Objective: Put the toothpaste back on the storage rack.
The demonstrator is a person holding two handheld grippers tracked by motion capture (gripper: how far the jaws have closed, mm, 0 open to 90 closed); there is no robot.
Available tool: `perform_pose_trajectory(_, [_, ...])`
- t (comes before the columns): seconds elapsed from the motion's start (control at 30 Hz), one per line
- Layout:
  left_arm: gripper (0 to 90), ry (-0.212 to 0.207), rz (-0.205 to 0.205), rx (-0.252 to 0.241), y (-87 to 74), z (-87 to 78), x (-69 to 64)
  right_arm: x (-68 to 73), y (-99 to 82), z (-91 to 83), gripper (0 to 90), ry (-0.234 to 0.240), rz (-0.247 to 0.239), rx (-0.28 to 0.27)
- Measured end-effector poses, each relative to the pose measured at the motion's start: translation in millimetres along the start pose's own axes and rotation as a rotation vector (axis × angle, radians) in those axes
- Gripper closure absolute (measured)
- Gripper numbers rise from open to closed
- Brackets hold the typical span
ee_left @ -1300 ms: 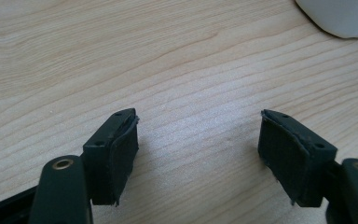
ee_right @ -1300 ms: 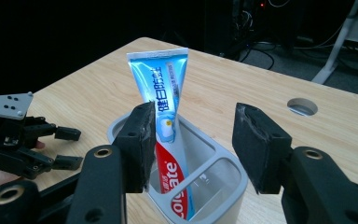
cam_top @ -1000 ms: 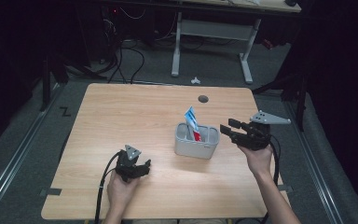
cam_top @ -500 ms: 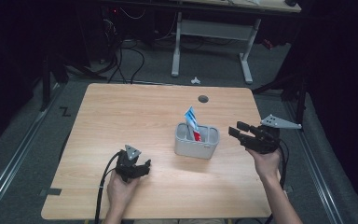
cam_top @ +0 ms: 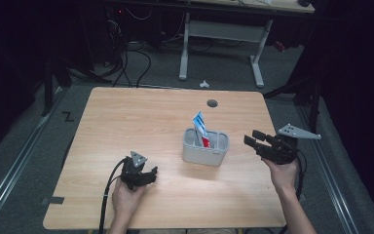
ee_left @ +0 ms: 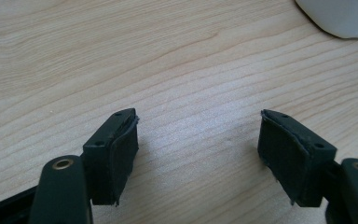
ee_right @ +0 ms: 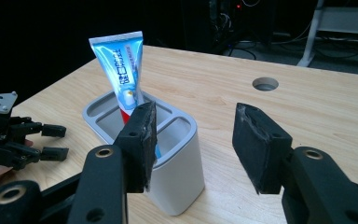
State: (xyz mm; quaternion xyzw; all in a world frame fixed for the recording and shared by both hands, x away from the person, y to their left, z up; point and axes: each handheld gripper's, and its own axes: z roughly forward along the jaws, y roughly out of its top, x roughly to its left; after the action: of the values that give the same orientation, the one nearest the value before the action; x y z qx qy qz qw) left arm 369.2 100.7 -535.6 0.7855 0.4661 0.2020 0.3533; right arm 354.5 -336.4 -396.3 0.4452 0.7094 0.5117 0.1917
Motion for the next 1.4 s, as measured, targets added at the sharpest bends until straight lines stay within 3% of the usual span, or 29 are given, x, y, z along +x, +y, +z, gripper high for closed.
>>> perform_pose_trajectory(0.6, [29.4, -0.001, -0.001, 0.000, 0.0, 0.0, 0.1, -14.1, -16.7, -17.7, 50.2, -0.037, 0.029, -0.006])
perform_pose_trajectory(1.4, [29.4, -0.001, -0.002, -0.001, -0.1, -0.1, 0.2, -26.1, -43.4, -24.9, 50.3, -0.063, 0.080, 0.002])
